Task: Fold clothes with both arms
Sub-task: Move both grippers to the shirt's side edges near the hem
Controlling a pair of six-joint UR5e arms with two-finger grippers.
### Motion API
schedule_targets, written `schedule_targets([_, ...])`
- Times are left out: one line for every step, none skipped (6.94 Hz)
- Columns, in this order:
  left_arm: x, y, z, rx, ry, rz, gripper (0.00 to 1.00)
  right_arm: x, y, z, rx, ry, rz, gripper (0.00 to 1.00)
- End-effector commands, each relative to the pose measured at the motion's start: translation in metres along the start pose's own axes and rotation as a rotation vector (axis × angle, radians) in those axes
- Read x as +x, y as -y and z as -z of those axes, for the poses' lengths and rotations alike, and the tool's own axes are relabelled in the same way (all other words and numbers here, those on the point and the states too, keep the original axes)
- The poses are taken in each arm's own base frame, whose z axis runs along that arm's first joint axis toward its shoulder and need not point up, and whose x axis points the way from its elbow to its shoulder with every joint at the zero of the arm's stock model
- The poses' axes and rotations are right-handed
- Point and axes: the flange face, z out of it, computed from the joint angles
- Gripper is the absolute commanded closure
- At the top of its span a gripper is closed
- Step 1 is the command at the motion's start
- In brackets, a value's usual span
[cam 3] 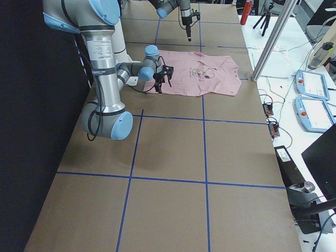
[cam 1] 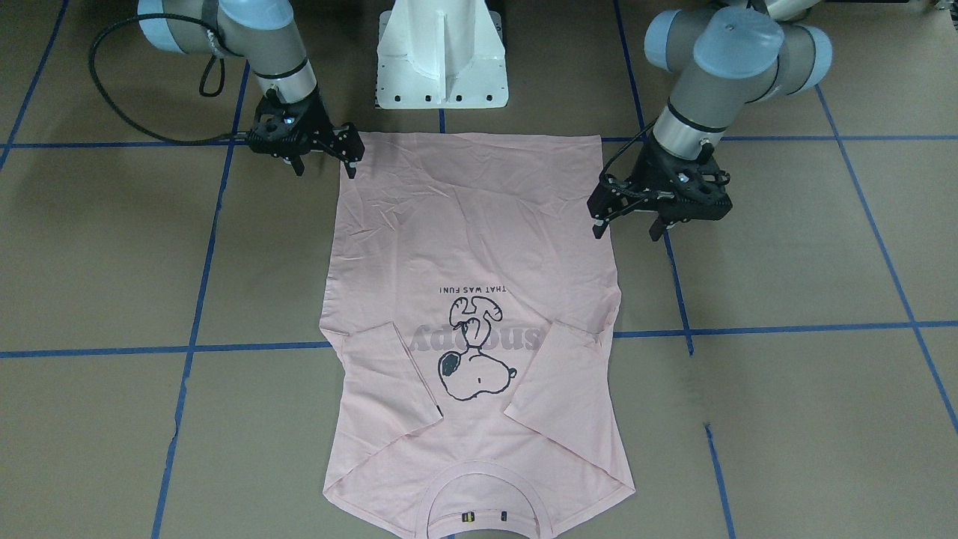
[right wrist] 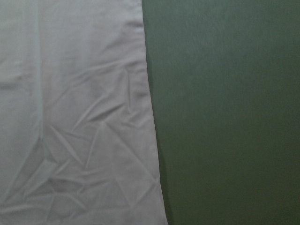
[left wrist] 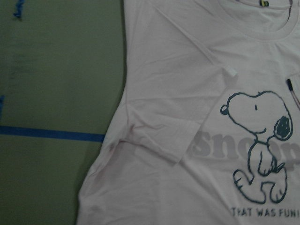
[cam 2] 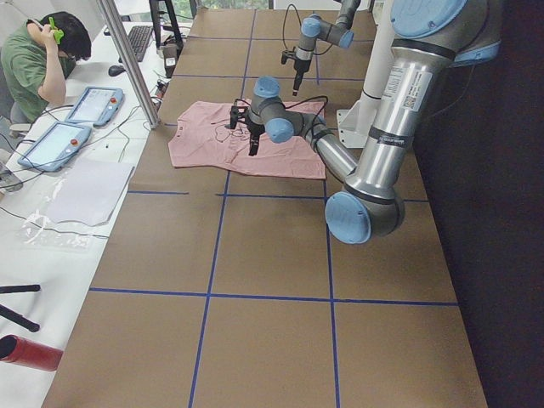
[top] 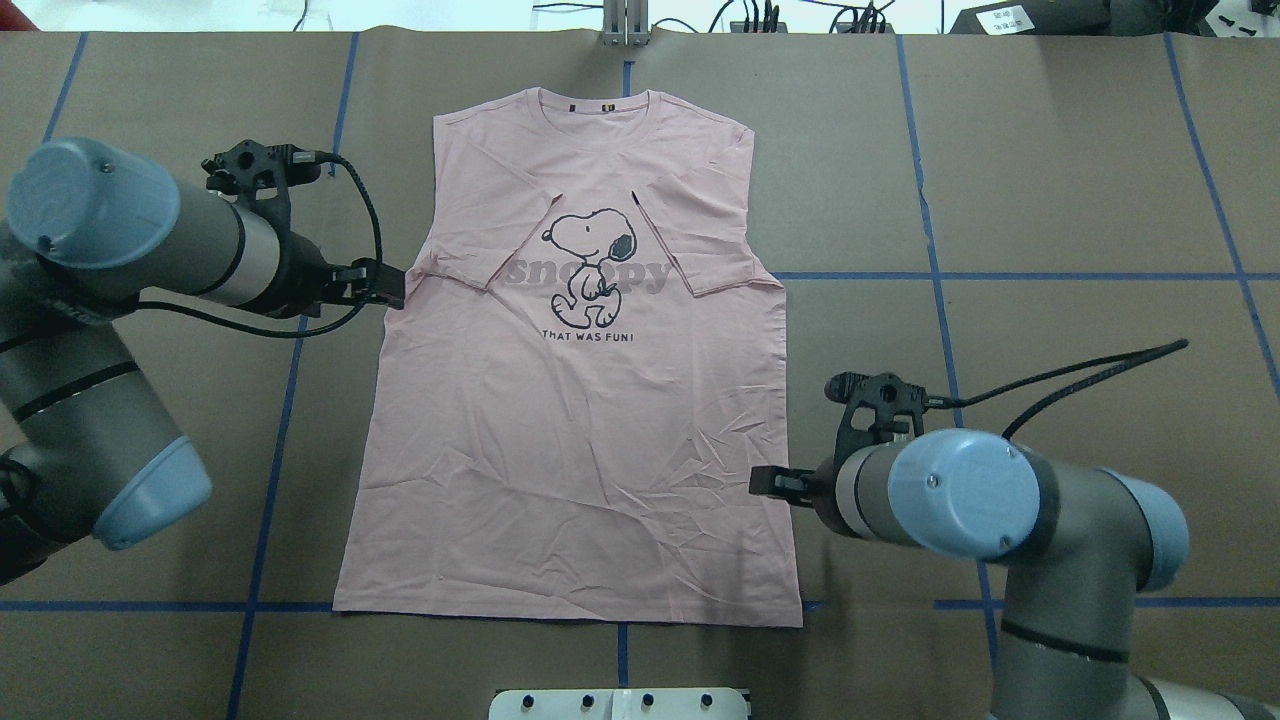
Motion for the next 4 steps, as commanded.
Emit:
schedule_targets([-0.017,-0.011,0.008,-0.003,0.015,-0.010,0.00,0.004,-0.078,-0.009,0.017,-0.008,-0.020,0.00])
schedule_targets([-0.017,-0.011,0.008,-0.003,0.015,-0.008,0.00,0.006,-0.086,-0.013,0.008,-0.017,-0.008,0.00])
schedule_targets([-0.017,-0.011,0.008,-0.003,0.015,-0.008,0.00,0.011,-0.093,-0.020,-0.001,-0.039,0.003,0.01])
schedule_targets([-0.017,-0.011,0.008,-0.003,0.015,-0.008,0.00,0.013,-0.105,-0.025,-0.015,-0.076,0.022,0.02])
